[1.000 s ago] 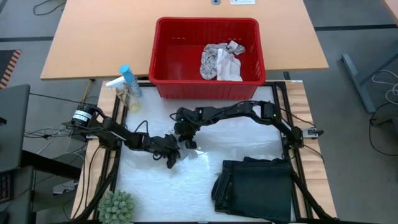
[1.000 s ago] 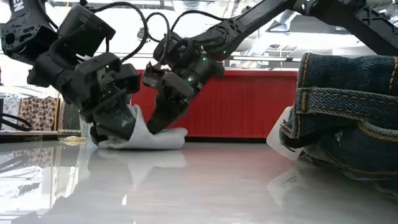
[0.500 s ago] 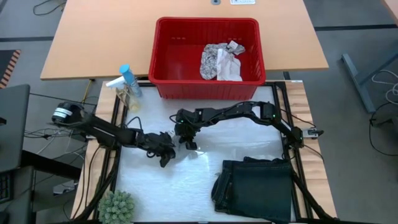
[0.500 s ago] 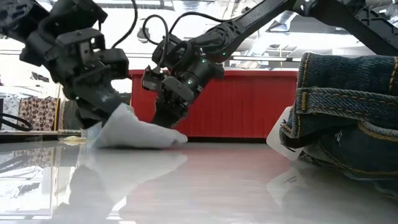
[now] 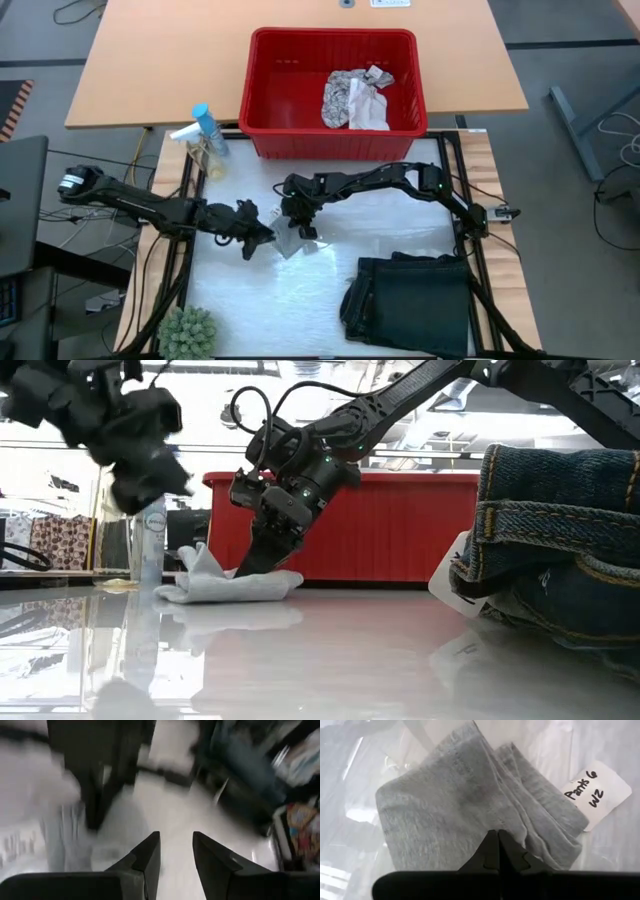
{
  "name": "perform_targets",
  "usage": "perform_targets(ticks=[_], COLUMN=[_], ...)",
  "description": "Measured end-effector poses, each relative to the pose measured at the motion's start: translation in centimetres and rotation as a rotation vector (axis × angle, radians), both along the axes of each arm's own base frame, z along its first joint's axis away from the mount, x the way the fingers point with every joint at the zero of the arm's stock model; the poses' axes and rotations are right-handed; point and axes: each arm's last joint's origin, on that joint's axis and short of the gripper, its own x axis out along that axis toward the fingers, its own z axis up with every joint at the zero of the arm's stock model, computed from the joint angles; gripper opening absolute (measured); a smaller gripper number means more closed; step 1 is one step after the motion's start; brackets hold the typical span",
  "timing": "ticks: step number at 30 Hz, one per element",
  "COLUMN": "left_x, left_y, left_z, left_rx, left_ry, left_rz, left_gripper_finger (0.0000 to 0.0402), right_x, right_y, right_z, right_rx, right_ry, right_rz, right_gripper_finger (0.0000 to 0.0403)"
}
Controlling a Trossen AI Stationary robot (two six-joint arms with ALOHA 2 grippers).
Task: Fold Laundry from Bin
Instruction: Fold the gray boxer from the red laundry bin
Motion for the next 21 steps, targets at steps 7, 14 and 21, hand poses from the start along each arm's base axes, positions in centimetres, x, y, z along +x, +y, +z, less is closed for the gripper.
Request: perform_targets(ticks=[7,14,21], left_x=[-0.3,0.9,3.3], left_y=[0.1,-0.5,-1.5], left_z=[1.9,0.6,-2.0], left_rx=[0.084,0.133,0.143], left_ry=[-0.161,-0.118,-0.073], left_rz=[0.072,0.065,0.016], left_gripper_finger=[0.0103,0.0103,0.0103], right_x=[0.0,0.0,0.0], right_y=[0.0,0.0,0.0], right_z=[0.0,0.0,0.0], right_rx=[0.003,0.004,0.003], right_ry=[-0.001,-0.004,-0.006], right_rz=[0.002,0.004,0.007], right_gripper_finger=[0.0015,0.0015,0.0015])
